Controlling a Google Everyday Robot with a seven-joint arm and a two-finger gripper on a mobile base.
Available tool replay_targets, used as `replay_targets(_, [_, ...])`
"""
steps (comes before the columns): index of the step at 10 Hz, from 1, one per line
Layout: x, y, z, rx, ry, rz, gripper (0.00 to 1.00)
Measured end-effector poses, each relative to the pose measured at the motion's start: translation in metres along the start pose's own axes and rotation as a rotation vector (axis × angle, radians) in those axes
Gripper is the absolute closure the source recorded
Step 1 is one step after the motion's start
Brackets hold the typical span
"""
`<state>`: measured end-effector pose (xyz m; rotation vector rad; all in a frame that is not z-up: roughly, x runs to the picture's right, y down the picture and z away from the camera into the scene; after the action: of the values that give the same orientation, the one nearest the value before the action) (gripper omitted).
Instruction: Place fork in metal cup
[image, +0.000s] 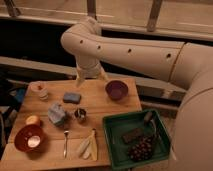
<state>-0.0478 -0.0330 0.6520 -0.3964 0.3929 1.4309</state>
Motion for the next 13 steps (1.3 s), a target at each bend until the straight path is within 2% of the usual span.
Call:
replay_targets(9, [-0.001,0.000,-0.001,0.001,-0.004,-0.008,0.20])
replay_targets(11, [-0.006,0.004,-0.010,-0.017,-0.027,-0.079,0.20])
replay_targets(12, [-0.009,0.010,-0.016,-0.030,-0.023,-0.137,0.20])
replay_targets(13, [-0.006,0.013,-0.016,-0.046,-0.012,-0.152,0.20])
